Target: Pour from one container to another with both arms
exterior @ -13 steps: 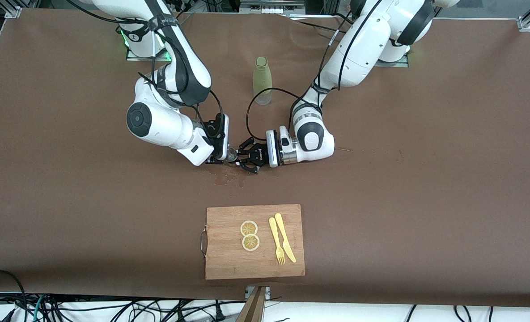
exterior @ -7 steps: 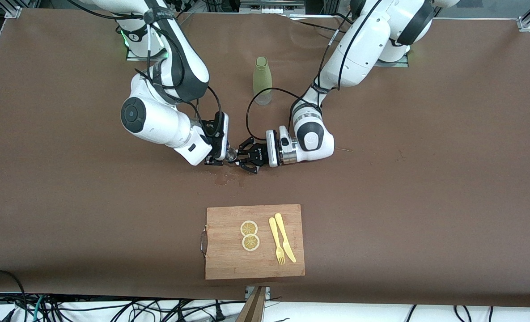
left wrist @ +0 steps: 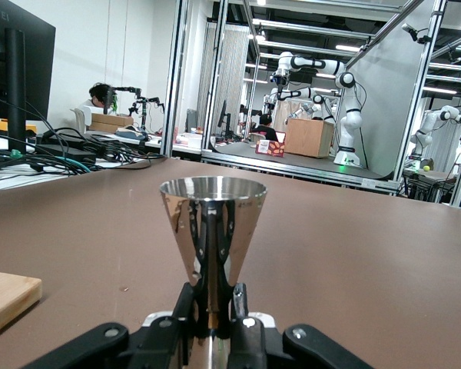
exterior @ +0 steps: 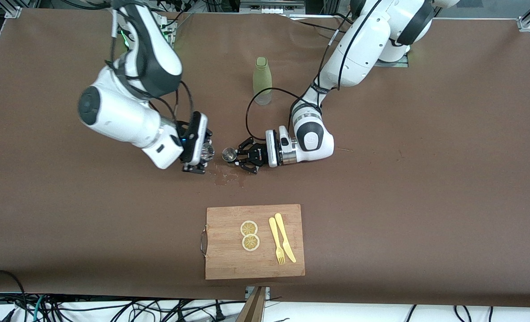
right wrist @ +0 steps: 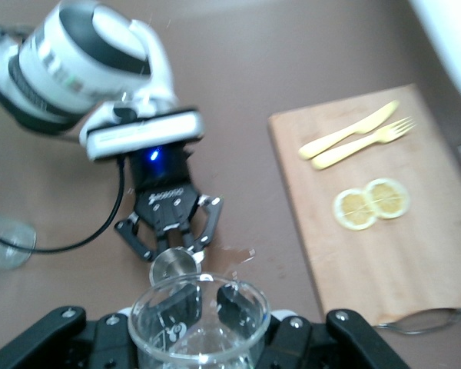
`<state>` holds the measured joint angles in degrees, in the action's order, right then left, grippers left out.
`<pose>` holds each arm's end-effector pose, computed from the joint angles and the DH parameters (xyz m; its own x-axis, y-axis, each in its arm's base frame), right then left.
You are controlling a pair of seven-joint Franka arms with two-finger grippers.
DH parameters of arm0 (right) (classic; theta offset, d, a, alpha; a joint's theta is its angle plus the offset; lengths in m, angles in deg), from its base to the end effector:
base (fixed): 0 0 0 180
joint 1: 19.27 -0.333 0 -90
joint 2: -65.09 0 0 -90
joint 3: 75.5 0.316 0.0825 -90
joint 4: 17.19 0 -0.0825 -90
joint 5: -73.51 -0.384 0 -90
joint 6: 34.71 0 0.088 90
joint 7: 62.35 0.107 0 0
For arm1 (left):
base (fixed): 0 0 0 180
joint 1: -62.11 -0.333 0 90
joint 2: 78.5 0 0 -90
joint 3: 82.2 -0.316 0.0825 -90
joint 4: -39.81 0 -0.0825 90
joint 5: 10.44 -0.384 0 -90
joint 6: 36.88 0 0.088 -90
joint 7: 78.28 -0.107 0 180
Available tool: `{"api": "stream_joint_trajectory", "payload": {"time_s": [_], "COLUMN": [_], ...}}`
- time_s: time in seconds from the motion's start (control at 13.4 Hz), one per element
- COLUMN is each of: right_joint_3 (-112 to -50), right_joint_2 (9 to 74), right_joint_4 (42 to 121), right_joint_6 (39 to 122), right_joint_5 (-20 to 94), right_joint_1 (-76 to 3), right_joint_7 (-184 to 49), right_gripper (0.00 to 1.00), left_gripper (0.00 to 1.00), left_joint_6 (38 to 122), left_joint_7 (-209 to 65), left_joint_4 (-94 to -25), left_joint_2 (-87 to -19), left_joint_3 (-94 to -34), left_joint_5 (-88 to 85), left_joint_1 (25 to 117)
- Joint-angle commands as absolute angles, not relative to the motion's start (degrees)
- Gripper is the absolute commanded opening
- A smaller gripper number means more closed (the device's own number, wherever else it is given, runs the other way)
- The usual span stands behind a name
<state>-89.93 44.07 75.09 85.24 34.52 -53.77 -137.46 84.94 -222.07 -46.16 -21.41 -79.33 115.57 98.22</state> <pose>0.6191 0.2809 0.4402 0.1893 0.8422 0.5049 0.9817 -0.1723 -0.0807 0.5312 -0.4685 0.0911 0.1612 -0.0681 0.9846 -0.9763 -0.1567 0.1490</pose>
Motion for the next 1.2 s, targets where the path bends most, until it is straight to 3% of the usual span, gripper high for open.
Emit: {"api": "stream_joint_trajectory", "payload": {"time_s": [0.0,0.22,0.52,0.97,1.12], "right_joint_3": [-85.4,-79.6,-78.0,-77.1,-77.1], "right_joint_2": [46.8,46.4,44.4,32.2,29.4], "right_joint_4": [72.6,68.4,65.1,52.5,52.1], "right_joint_6": [84.4,84.3,80.4,70.3,69.7], "right_joint_5": [30.5,25.9,20.3,15.3,12.5], "right_joint_1": [-47.3,-39.2,-32.6,-23.0,-20.7], "right_joint_7": [-138.6,-140.1,-144.5,-154.7,-160.2], "right_gripper": [0.19,0.19,0.19,0.19,0.19], "left_gripper": [0.0,0.0,0.0,0.0,0.0], "left_joint_6": [86.6,86.6,86.2,85.5,83.4], "left_joint_7": [-225.3,-225.3,-225.4,-225.1,-225.1], "left_joint_4": [-44.7,-45.0,-46.4,-54.5,-57.8], "left_joint_2": [-20.9,-21.1,-22.1,-29.4,-31.7], "left_joint_3": [-79.2,-79.1,-79.2,-78.6,-77.8], "left_joint_5": [117.9,117.8,117.4,109.1,103.5], "left_joint_1": [98.3,98.1,96.7,90.4,86.9]}}
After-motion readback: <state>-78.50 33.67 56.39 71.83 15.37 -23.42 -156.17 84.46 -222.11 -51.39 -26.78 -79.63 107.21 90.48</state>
